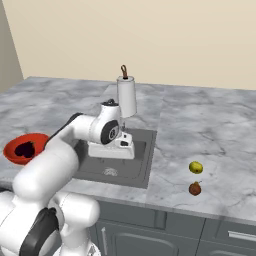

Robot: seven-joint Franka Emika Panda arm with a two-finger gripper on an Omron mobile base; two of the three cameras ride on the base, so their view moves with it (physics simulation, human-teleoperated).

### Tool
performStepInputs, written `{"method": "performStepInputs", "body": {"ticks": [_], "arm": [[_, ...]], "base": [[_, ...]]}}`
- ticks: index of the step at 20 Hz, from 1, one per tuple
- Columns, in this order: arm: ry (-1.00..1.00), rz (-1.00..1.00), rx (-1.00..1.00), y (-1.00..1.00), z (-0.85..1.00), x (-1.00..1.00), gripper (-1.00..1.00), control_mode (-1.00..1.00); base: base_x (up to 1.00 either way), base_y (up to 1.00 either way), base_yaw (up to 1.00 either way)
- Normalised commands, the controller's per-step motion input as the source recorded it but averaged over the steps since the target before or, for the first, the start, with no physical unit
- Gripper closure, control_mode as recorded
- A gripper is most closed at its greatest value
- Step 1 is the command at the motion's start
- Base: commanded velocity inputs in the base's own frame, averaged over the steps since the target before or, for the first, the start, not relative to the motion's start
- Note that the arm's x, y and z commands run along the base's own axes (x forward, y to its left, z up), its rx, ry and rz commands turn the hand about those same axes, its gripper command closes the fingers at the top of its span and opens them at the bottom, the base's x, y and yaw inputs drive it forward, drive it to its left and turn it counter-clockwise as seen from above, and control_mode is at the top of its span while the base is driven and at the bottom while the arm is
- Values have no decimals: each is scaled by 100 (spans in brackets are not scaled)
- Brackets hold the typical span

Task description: There is a mixed pile of frozen fruits and vegetables on the counter. Locate all the frozen vegetables and place the items in a bowl on the counter. Take all the frozen fruits and defrost them in a running sink.

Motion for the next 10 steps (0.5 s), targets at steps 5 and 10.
{"method": "performStepInputs", "body": {"ticks": [5, 10], "arm": [[0, 0, -1, -91, -19, 6, -100, -100], [0, -2, 0, -99, 0, 0, -100, -100]], "base": [[0, 0, 0], [0, 0, 0]]}}
